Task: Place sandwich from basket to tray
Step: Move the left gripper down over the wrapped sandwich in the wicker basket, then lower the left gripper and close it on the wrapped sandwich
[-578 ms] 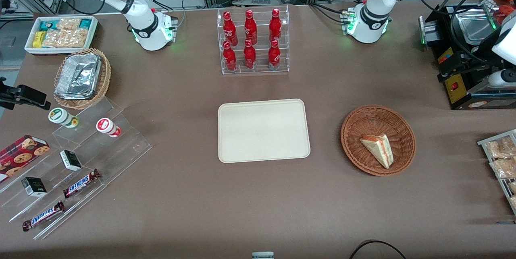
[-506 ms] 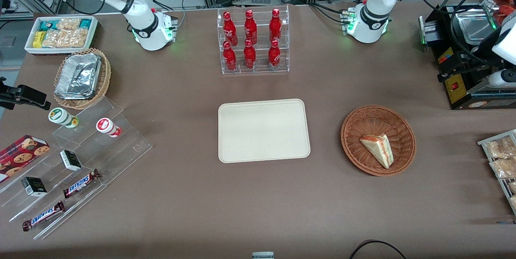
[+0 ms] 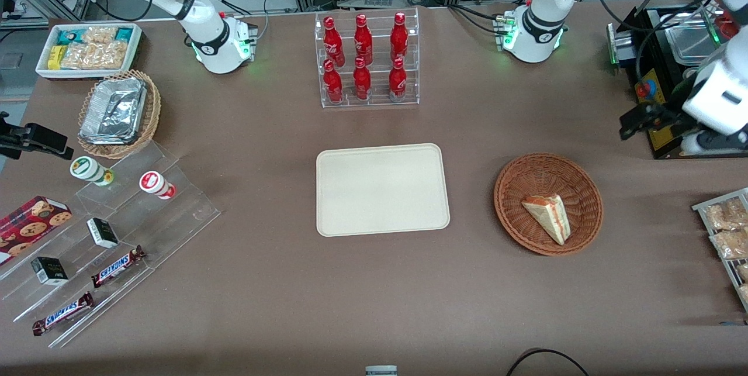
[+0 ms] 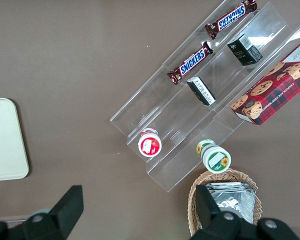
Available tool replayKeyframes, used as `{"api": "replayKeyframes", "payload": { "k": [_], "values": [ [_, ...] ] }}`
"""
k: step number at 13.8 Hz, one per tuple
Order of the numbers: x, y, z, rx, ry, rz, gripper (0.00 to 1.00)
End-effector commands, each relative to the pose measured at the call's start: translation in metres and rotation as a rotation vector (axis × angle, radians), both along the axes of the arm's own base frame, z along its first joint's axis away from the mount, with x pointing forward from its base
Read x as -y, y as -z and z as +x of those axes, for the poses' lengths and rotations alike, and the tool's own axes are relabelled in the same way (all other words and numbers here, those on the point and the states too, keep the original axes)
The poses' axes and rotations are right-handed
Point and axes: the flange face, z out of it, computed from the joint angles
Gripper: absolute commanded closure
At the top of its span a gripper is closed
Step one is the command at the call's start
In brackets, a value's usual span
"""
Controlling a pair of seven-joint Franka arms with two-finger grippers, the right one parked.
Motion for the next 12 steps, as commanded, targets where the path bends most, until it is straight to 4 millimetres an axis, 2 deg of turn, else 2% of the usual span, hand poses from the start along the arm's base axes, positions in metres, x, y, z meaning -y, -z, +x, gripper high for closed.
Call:
{"api": "replayKeyframes", "payload": {
  "k": [1,3,5,7,8,10,12],
  "values": [
    [0.005,0.063,0.005,0.052,-0.122,0.012,0.00],
    [0.008,0.110,0.007,0.105,-0.269,-0.001,0.00],
    [0.021,0.152,0.012,0.128,-0.425,-0.021,0.00],
    [0.036,0.181,0.015,0.133,-0.555,-0.038,0.00],
    [0.042,0.194,0.013,0.136,-0.569,-0.045,0.00],
    [0.042,0.227,0.002,0.160,-0.568,-0.059,0.00],
    [0.041,0.256,-0.001,0.159,-0.568,-0.062,0.00]
  ]
}}
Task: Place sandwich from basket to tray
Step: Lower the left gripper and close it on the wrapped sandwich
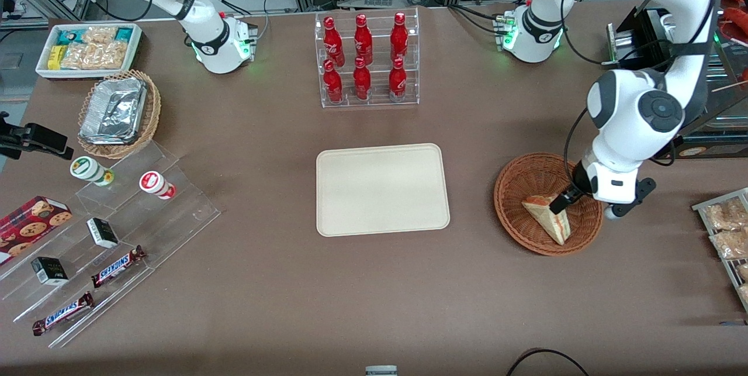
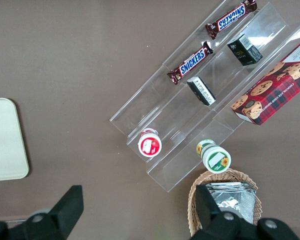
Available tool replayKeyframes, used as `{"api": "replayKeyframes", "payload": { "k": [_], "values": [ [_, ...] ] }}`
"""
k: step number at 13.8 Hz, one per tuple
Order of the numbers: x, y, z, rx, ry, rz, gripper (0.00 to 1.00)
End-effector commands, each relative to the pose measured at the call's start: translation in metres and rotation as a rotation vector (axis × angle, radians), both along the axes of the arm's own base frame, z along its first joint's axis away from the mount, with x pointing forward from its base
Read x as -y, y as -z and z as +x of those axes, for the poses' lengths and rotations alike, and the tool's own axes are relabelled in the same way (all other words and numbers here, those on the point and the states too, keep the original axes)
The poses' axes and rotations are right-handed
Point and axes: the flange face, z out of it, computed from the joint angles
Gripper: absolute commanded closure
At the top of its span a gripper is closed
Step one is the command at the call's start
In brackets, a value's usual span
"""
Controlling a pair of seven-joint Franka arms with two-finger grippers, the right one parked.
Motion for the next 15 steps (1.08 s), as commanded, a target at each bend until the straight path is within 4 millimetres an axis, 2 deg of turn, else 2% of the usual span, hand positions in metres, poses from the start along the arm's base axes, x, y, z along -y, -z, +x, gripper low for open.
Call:
{"api": "replayKeyframes", "payload": {
  "k": [1,5,6,7,9,10,13,15],
  "values": [
    [0.000,0.032,-0.006,-0.013,-0.014,0.007,0.00],
    [0.001,0.071,-0.005,-0.035,-0.015,0.003,0.00],
    [0.001,0.078,-0.004,-0.035,-0.016,0.001,0.03],
    [0.001,0.079,-0.003,-0.034,-0.018,0.000,0.20],
    [0.000,0.073,0.003,-0.021,-0.017,-0.001,0.90],
    [-0.001,0.068,0.007,-0.012,-0.014,-0.002,1.00],
    [0.000,0.058,0.015,-0.004,-0.012,-0.001,1.00],
    [0.000,0.040,0.020,-0.026,-0.010,0.008,1.00]
  ]
}}
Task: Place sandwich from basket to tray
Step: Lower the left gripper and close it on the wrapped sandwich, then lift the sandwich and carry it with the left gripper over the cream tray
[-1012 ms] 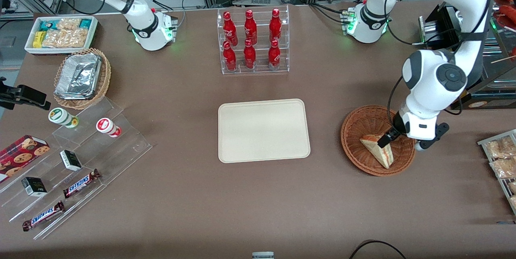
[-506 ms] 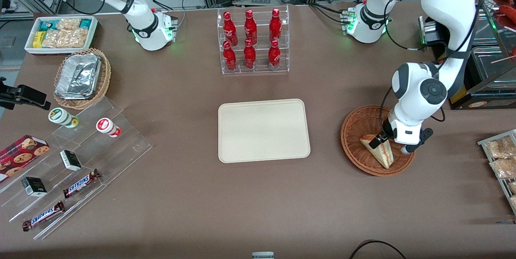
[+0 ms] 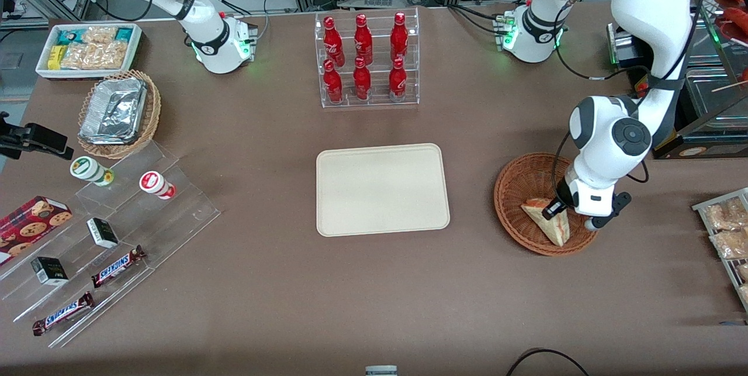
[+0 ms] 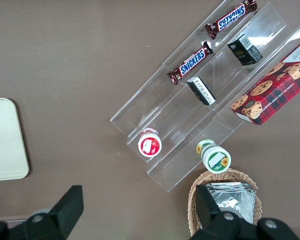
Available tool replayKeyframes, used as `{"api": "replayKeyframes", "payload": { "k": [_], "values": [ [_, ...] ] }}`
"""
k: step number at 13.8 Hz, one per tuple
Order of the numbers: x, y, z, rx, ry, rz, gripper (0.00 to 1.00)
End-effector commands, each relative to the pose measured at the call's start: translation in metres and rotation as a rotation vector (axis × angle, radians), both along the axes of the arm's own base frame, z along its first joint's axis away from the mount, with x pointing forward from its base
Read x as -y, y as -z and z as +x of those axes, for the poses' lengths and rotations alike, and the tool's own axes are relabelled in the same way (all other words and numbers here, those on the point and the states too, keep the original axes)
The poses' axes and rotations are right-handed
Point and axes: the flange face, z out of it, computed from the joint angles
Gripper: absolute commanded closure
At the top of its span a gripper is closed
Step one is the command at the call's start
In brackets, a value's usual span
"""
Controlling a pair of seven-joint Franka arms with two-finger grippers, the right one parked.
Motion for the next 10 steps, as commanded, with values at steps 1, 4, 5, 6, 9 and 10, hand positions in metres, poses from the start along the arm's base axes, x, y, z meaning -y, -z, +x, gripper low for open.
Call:
{"api": "replayKeyframes", "payload": {
  "k": [1,4,5,6,9,10],
  "values": [
    [0.000,-0.044,0.013,-0.020,-0.001,0.021,1.00],
    [0.007,-0.127,0.024,-0.087,0.015,0.042,1.00],
    [0.024,-0.154,0.027,-0.096,0.042,0.042,1.00],
    [0.040,-0.177,0.029,-0.100,0.065,0.040,1.00],
    [0.120,-0.221,0.026,-0.077,0.176,0.028,1.00],
    [0.152,-0.227,0.020,-0.061,0.227,0.027,1.00]
  ]
}}
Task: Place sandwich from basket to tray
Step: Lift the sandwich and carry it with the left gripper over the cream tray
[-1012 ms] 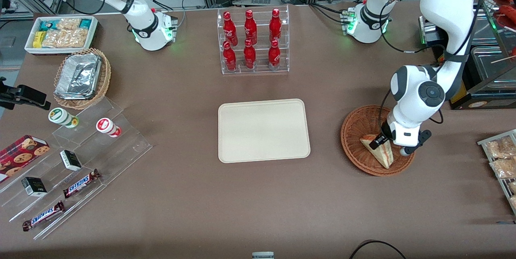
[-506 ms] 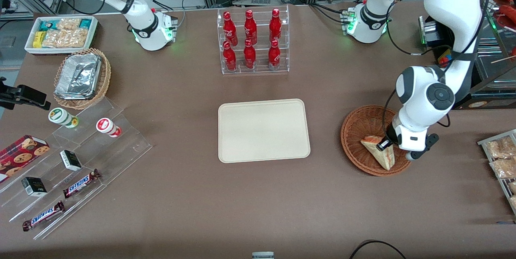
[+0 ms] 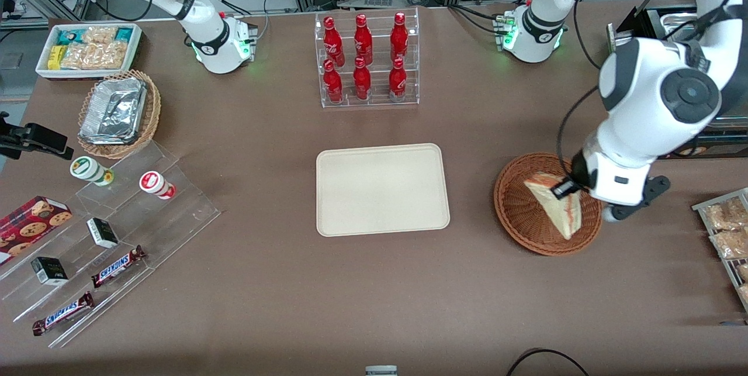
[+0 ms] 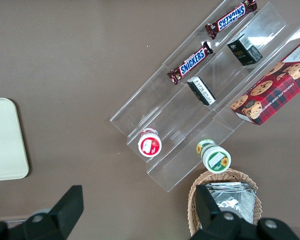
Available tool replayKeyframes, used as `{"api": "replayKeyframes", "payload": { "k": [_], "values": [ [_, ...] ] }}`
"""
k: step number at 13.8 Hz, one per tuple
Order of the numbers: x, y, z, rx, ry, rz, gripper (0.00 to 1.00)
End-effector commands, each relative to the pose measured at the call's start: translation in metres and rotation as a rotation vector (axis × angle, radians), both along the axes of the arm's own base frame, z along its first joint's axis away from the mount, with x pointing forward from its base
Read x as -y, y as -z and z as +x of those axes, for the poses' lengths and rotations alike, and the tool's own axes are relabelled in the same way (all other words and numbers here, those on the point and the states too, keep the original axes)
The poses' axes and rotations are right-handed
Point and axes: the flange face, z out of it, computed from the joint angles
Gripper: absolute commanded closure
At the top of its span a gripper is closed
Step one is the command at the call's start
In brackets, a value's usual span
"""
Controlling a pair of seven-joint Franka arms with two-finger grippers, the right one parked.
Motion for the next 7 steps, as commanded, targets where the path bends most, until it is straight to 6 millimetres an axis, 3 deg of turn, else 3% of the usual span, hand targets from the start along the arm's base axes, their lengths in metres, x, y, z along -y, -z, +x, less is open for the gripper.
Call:
{"api": "replayKeyframes", "payload": {
  "k": [1,3,4,7],
  "values": [
    [0.083,-0.005,-0.012,0.006,0.113,0.005,1.00],
    [0.147,0.011,-0.037,-0.013,0.219,0.007,1.00],
    [0.184,0.029,-0.052,-0.032,0.259,0.011,1.00],
    [0.271,0.070,-0.065,-0.043,0.317,-0.010,1.00]
  ]
}}
